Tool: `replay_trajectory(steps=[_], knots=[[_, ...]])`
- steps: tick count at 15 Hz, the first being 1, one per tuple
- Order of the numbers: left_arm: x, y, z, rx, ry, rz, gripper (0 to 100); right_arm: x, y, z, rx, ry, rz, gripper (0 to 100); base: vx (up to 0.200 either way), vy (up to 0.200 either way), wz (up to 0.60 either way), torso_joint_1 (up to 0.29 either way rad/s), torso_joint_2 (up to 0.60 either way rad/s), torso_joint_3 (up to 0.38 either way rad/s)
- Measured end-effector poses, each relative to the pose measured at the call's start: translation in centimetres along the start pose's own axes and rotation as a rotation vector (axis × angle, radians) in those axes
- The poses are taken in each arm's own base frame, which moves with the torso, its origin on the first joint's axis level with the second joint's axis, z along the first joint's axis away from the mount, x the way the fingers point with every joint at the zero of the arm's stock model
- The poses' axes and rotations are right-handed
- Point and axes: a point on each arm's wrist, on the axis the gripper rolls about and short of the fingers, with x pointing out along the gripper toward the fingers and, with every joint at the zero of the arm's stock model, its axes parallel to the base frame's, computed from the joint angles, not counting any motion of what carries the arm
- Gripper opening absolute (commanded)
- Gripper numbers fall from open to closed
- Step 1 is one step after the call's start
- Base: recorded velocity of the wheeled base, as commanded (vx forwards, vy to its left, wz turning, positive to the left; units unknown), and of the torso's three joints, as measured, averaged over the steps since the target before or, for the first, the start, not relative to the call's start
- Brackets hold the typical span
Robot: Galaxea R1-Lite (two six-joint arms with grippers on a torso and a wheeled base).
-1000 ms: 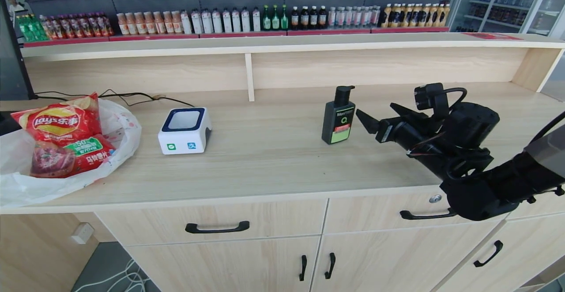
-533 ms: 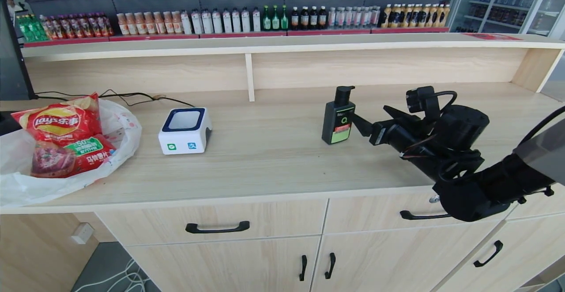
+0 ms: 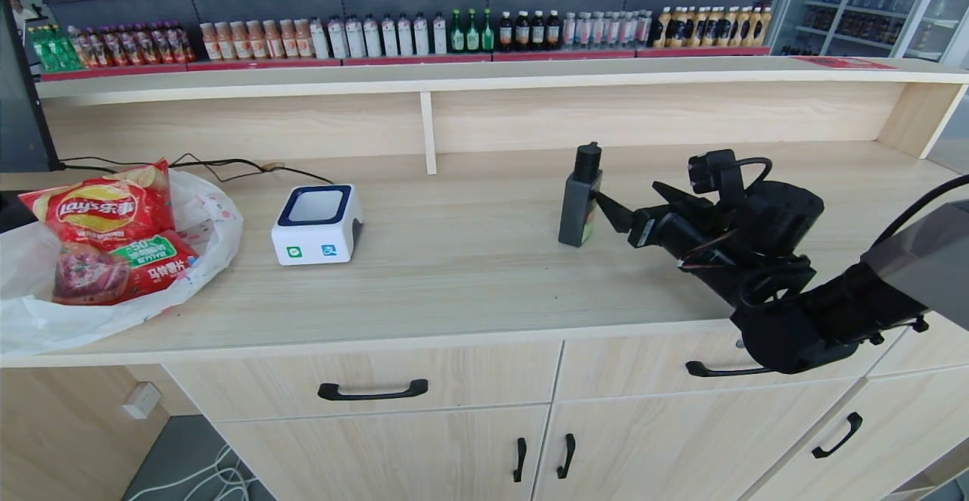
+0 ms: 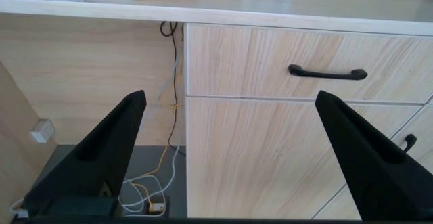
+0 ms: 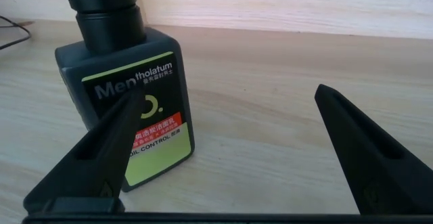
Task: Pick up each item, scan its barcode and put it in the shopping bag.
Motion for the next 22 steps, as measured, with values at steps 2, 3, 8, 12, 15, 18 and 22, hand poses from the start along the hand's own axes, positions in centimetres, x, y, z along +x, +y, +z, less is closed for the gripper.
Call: replay_trajectory(steps=[2, 3, 8, 12, 15, 18, 22], knots=[[0.0, 0.0, 0.0, 0.000, -0.002, 0.000, 100, 0.1, -0.2, -0.2, 0.000, 0.004, -0.003, 100, 0.000, 0.000, 0.00, 0.000, 0.00, 0.000], [0.0, 0.0, 0.0, 0.000, -0.001, 0.000, 100, 0.1, -0.2, -0.2, 0.000, 0.003, -0.002, 100, 0.000, 0.000, 0.00, 0.000, 0.00, 0.000], [0.0, 0.0, 0.0, 0.000, -0.002, 0.000, 100, 0.7, -0.9, -0.3, -0.005, -0.009, 0.000, 100, 0.000, 0.000, 0.00, 0.000, 0.00, 0.000], [0.0, 0.0, 0.0, 0.001, -0.003, 0.000, 100, 1.1, -1.6, -0.8, -0.008, -0.009, 0.016, 100, 0.000, 0.000, 0.00, 0.000, 0.00, 0.000], [0.0, 0.0, 0.0, 0.000, -0.003, 0.000, 100, 1.5, -1.9, -1.1, -0.009, -0.013, 0.015, 100, 0.000, 0.000, 0.00, 0.000, 0.00, 0.000], [0.0, 0.0, 0.0, 0.001, -0.003, 0.000, 100, 2.0, -2.0, -0.9, -0.005, -0.035, 0.042, 100, 0.000, 0.000, 0.00, 0.000, 0.00, 0.000], [0.0, 0.0, 0.0, 0.001, -0.003, 0.000, 100, 2.4, -2.1, -0.9, 0.003, -0.042, 0.059, 100, 0.000, 0.000, 0.00, 0.000, 0.00, 0.000]])
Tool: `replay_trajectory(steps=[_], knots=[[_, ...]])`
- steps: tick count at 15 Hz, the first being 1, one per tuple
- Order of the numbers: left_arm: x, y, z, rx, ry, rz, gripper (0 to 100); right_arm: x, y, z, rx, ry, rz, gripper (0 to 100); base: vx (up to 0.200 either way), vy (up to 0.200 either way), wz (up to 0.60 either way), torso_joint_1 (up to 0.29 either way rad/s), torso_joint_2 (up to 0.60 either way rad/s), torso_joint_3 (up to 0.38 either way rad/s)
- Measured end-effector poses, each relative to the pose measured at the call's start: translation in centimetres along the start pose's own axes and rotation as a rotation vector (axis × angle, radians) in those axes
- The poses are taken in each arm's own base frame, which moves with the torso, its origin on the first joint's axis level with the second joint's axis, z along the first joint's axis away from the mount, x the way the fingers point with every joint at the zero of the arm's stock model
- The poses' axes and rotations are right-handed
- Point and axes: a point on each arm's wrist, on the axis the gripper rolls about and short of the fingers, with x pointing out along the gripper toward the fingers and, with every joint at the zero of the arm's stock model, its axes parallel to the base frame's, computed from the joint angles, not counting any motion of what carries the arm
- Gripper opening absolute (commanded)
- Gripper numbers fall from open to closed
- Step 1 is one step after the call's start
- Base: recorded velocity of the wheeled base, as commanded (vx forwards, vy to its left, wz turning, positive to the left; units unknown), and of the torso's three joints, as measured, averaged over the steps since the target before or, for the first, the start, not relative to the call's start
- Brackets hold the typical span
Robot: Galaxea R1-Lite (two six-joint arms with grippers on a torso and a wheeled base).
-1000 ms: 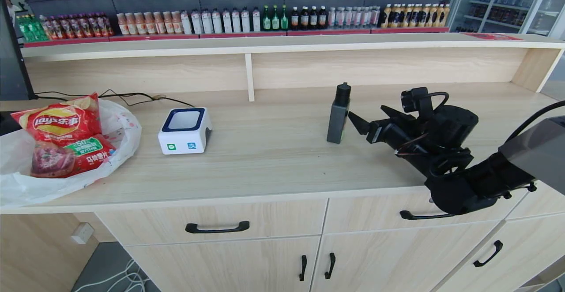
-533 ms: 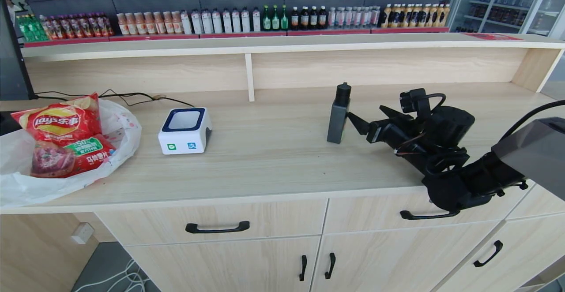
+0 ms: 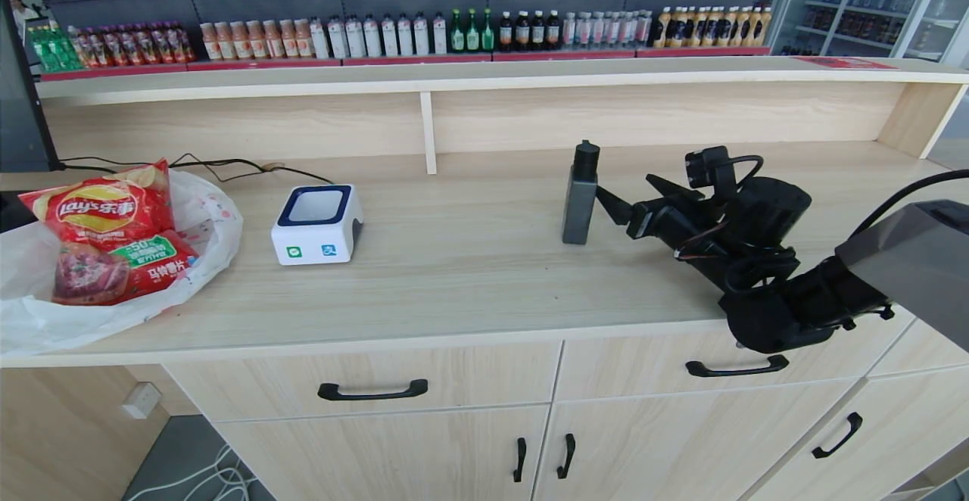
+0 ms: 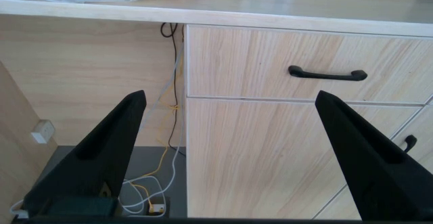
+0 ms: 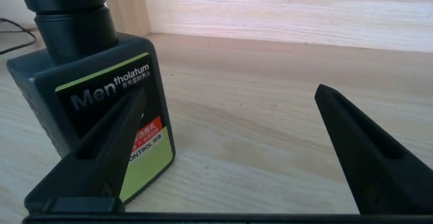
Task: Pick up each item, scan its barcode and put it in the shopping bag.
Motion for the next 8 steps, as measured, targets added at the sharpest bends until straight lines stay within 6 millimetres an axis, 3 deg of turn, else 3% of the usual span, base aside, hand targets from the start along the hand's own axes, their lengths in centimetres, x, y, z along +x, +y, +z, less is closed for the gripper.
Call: replay_trajectory(steps=[5, 8], knots=[[0.0, 0.0, 0.0, 0.000, 0.000, 0.000, 100, -0.4, -1.3, 0.3, -0.022, -0.024, -0.033, 100, 0.000, 0.000, 0.00, 0.000, 0.00, 0.000], [0.0, 0.0, 0.0, 0.000, 0.000, 0.000, 100, -1.4, -0.8, 2.1, -0.028, -0.051, -0.034, 100, 0.000, 0.000, 0.00, 0.000, 0.00, 0.000]])
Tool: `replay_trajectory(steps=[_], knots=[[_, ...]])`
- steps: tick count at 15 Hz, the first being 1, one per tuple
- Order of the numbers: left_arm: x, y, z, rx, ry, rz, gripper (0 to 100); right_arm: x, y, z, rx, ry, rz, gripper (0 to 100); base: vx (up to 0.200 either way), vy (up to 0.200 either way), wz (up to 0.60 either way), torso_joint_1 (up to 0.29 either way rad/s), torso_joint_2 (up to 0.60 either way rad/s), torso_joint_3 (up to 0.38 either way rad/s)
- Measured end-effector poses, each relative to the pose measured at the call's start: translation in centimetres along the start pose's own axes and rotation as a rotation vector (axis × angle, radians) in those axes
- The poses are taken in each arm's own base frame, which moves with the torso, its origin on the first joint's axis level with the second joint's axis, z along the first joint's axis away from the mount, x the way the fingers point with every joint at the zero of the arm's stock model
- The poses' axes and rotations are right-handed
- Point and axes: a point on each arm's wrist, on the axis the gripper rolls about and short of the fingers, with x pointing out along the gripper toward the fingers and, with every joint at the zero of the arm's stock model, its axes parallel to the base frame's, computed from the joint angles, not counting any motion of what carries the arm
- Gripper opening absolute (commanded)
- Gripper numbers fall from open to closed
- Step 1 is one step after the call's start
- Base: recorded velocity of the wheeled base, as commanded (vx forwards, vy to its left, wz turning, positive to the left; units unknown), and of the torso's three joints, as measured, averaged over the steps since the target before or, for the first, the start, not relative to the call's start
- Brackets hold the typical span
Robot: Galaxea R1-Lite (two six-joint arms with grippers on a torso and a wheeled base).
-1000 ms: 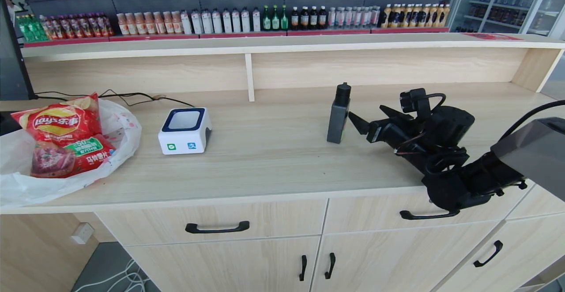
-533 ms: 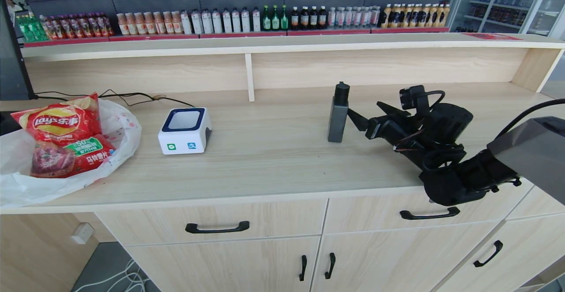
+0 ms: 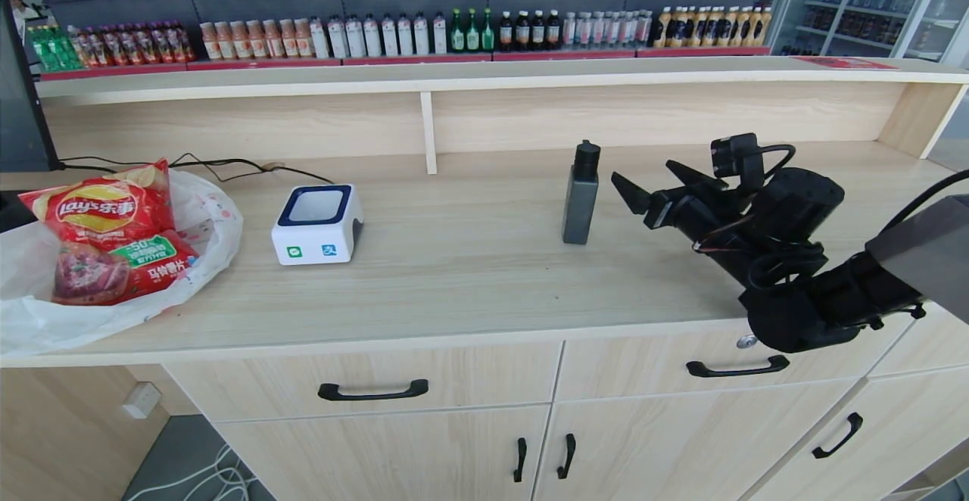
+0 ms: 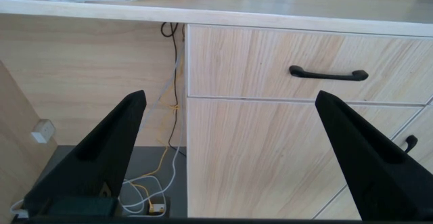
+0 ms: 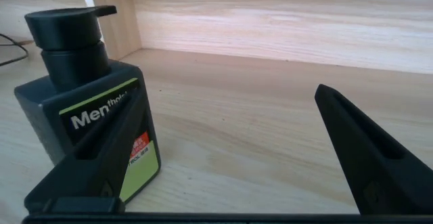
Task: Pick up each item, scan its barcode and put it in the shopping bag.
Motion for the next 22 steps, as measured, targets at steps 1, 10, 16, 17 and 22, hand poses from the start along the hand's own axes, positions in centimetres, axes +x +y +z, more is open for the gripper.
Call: replay_trajectory(steps=[1, 10, 16, 17, 22], knots=[[0.0, 0.0, 0.0, 0.000, 0.000, 0.001, 100, -0.6, 0.1, 0.7, -0.001, 0.001, -0.002, 100, 0.000, 0.000, 0.00, 0.000, 0.00, 0.000], [0.0, 0.0, 0.0, -0.001, 0.002, 0.000, 100, -7.6, 2.1, 4.1, -0.019, -0.066, -0.077, 100, 0.000, 0.000, 0.00, 0.000, 0.00, 0.000], [0.0, 0.0, 0.0, -0.001, 0.002, 0.000, 100, -9.6, 2.1, 5.7, -0.074, -0.075, -0.108, 100, 0.000, 0.167, 0.00, 0.002, 0.00, 0.004], [0.0, 0.0, 0.0, -0.001, 0.003, -0.001, 100, -9.8, 2.5, 5.7, -0.073, -0.069, -0.118, 100, 0.000, 0.200, 0.00, 0.007, 0.01, 0.002], [0.0, 0.0, 0.0, -0.001, 0.002, 0.000, 100, -10.3, 4.2, 5.9, -0.047, -0.059, -0.180, 100, 0.000, 0.160, 0.00, 0.005, 0.00, 0.004]])
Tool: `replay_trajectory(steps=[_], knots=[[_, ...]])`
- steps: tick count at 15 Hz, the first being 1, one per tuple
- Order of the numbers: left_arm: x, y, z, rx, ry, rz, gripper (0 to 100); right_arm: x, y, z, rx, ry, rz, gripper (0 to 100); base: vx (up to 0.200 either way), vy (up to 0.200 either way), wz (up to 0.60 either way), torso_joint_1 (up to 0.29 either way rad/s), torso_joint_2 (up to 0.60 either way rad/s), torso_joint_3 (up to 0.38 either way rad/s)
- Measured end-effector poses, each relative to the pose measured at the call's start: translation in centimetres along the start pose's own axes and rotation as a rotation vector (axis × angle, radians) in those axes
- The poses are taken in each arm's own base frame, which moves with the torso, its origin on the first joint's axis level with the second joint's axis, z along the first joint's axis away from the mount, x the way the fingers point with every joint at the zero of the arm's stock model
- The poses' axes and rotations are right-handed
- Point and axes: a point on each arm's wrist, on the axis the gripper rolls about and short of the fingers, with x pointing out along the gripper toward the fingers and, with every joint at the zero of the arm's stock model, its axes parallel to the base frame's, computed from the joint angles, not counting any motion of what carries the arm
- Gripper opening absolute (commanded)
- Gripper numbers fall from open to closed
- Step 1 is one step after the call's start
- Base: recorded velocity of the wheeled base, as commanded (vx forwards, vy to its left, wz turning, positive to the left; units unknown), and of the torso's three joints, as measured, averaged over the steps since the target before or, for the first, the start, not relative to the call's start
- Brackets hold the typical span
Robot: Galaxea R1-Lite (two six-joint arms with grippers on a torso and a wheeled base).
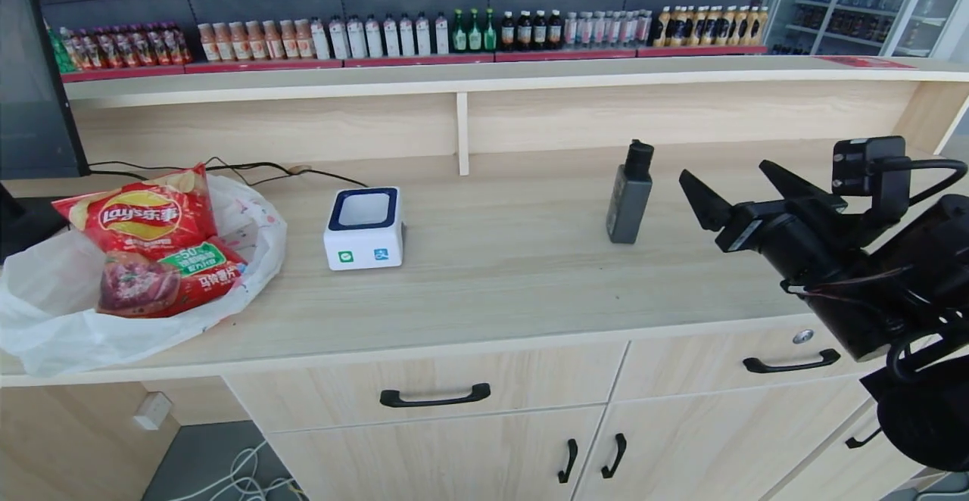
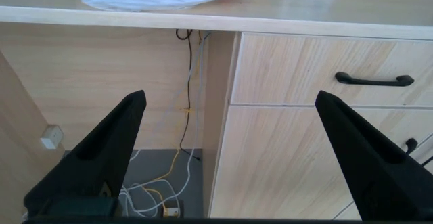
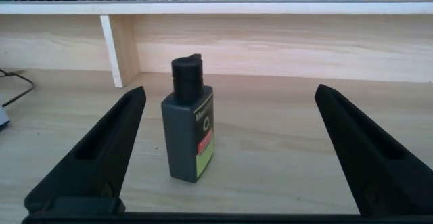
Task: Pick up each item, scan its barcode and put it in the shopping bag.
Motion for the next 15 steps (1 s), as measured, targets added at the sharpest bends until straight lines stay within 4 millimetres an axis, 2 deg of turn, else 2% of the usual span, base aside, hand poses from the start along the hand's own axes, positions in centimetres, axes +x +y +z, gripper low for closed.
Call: replay_trajectory(steps=[4, 6, 10, 13, 15], knots=[[0.0, 0.0, 0.0, 0.003, 0.001, 0.001, 100, -0.4, 2.5, -0.1, 0.107, 0.014, 0.035, 100, 0.000, 0.000, 0.00, 0.000, 0.00, 0.000], [0.0, 0.0, 0.0, 0.002, 0.001, -0.001, 100, -0.2, 2.8, -0.8, 0.129, 0.039, 0.036, 100, 0.000, 0.000, 0.00, 0.000, 0.00, 0.000], [0.0, 0.0, 0.0, 0.001, 0.001, 0.001, 100, 1.2, 1.0, -3.2, 0.119, 0.160, -0.031, 100, 0.000, 0.000, 0.00, 0.000, 0.00, 0.000], [0.0, 0.0, 0.0, 0.003, 0.001, -0.002, 100, 4.0, -0.3, -3.8, 0.118, 0.164, -0.054, 100, 0.000, 0.000, 0.00, 0.000, 0.00, 0.000], [0.0, 0.0, 0.0, 0.002, 0.001, 0.000, 100, 5.5, -0.3, -4.5, 0.130, 0.193, -0.026, 100, 0.000, 0.000, 0.00, 0.000, 0.00, 0.000]])
